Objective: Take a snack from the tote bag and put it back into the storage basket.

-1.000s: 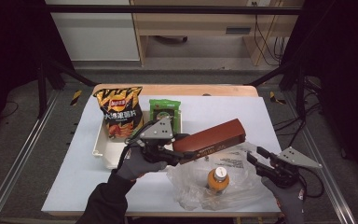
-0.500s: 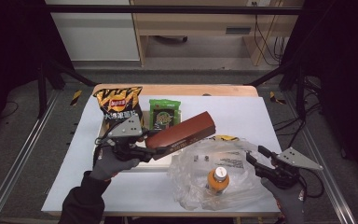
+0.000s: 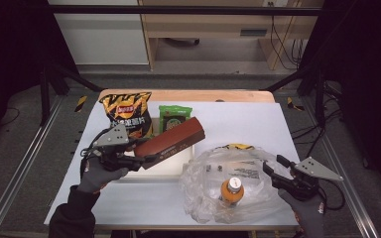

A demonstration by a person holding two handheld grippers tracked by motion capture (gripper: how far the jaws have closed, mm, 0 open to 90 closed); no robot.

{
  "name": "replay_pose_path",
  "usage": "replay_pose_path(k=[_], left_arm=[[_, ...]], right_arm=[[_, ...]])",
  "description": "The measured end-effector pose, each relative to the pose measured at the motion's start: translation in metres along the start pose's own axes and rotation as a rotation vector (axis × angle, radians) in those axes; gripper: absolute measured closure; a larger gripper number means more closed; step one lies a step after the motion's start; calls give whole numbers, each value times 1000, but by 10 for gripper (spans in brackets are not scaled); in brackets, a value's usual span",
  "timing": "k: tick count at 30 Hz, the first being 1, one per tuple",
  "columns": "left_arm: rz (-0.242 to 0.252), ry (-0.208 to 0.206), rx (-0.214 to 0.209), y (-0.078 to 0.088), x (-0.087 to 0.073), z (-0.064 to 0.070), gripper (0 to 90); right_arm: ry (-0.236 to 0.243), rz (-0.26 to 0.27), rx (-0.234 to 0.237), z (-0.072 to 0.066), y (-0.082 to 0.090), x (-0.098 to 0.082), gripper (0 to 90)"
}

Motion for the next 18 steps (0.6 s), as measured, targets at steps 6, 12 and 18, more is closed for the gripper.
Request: replay_pose_path(k=[6, 12, 18], left_arm=[[-11, 6, 20, 7, -13, -8, 431], [-26, 29, 43, 8, -25, -17, 431], [-56, 37, 48, 2, -36, -21, 431]], right_arm=[[2, -7, -5, -1, -1, 0, 403], [8, -12, -1, -1, -3, -3, 400], [-4, -18, -10, 3, -1, -6, 400]])
Point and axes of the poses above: each handheld gripper's, and its own axes: y roughly backward along the jaws, x roughly out of its top, z roughly to its right, the point moved 9 cm from there along -y, roughly forward along the jaws, and after that the axes turned 9 degrees about -z, right-handed, at the moved point
